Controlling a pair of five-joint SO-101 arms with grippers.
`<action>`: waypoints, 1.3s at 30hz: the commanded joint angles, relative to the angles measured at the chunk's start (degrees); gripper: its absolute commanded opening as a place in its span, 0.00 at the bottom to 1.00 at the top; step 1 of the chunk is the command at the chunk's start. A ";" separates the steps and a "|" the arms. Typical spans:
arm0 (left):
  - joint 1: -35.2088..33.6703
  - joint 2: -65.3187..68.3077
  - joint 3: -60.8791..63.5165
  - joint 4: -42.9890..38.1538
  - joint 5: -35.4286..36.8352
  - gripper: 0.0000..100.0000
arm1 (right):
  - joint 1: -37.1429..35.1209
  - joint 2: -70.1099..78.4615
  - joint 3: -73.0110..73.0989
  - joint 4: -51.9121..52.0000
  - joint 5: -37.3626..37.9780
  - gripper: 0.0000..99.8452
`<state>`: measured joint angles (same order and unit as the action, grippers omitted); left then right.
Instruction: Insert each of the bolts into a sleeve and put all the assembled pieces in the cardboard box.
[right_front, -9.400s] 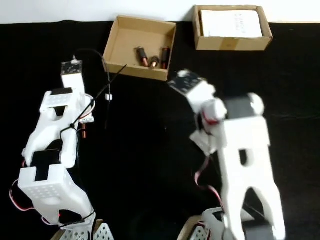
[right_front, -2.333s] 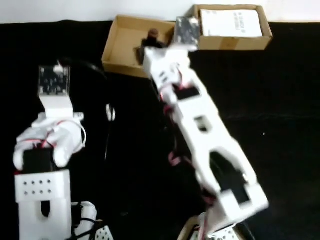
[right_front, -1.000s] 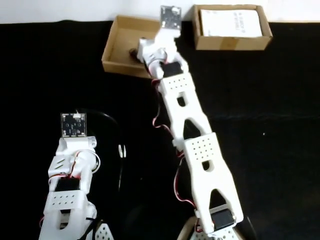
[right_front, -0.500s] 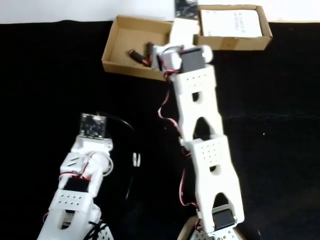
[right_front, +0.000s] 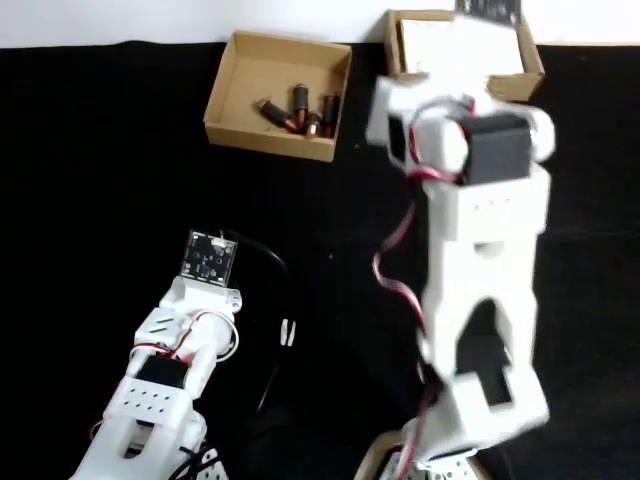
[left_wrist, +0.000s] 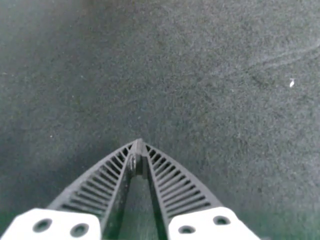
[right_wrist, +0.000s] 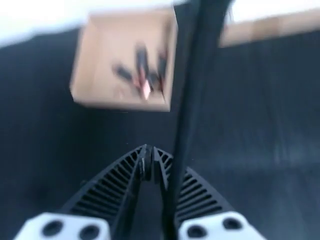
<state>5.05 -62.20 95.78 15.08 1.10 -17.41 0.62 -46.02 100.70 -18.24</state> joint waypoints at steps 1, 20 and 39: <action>0.31 -0.84 -0.48 0.18 -0.18 0.01 | 0.75 -21.14 34.51 0.22 0.09 0.01; 0.57 -0.92 1.10 0.35 -0.09 0.01 | 12.09 -91.56 138.42 -44.18 0.18 0.01; 0.57 -0.92 0.40 7.30 -0.18 0.01 | 12.35 -102.11 149.76 -35.12 0.00 0.01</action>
<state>5.23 -62.20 96.13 22.55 1.19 -5.45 -102.24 95.96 64.92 -18.15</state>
